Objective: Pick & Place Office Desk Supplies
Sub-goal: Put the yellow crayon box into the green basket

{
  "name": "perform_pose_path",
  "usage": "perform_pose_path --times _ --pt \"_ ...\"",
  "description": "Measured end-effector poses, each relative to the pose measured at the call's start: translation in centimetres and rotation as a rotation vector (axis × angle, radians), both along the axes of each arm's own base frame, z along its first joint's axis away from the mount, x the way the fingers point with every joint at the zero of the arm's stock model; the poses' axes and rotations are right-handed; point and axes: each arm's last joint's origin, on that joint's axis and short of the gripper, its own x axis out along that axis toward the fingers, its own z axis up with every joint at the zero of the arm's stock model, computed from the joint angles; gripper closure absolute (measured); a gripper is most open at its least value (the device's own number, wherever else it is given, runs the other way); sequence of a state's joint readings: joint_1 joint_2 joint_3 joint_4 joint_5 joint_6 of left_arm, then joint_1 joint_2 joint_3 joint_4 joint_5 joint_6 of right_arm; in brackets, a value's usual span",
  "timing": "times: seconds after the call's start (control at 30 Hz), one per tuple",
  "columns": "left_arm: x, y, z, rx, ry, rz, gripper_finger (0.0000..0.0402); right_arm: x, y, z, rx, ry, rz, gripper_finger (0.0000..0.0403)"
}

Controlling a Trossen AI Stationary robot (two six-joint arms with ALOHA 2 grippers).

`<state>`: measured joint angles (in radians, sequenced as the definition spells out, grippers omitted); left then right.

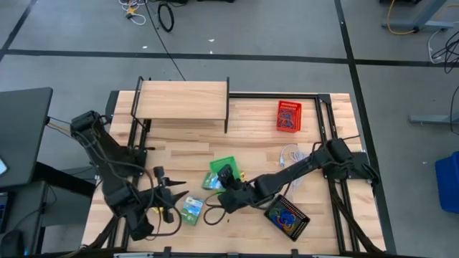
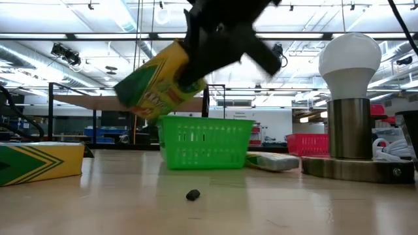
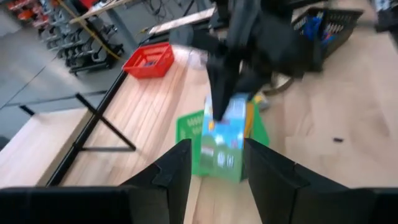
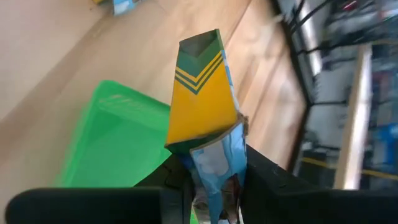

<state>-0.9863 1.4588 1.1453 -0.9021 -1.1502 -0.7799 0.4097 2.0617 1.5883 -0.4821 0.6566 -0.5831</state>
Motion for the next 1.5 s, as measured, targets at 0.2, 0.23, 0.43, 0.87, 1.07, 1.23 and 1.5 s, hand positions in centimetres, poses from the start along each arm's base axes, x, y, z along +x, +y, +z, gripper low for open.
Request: perform_pose_path --times 0.2,0.23,0.43,0.87,1.07,1.23,1.5 --pt "-0.5 1.0 -2.8 0.007 0.016 0.040 0.0248 0.1 -1.5 3.7 0.098 0.105 -0.086 0.0315" --pt "-0.6 1.2 -3.1 0.004 0.016 0.046 0.0248 0.1 -1.8 4.2 0.103 0.119 -0.095 0.0316" --pt "-1.0 1.7 -4.6 -0.014 0.010 0.072 0.0248 0.3 -5.4 5.4 0.275 0.259 -0.182 0.0316" --pt "-0.9 1.7 -4.8 -0.009 -0.016 0.078 0.0248 1.4 -12.1 4.2 0.389 0.375 -0.231 0.0316" --pt "-0.9 1.7 -4.8 -0.012 -0.019 0.078 0.0248 1.7 -12.8 2.8 0.386 0.451 -0.201 0.0317" --pt "-0.7 1.9 -4.8 -0.009 -0.017 0.085 0.0248 1.8 -12.3 1.7 0.372 0.526 -0.169 0.0317" --pt "-0.5 1.8 -4.8 -0.019 -0.019 0.082 0.0248 2.4 -11.7 1.6 0.262 0.486 -0.143 0.0313"
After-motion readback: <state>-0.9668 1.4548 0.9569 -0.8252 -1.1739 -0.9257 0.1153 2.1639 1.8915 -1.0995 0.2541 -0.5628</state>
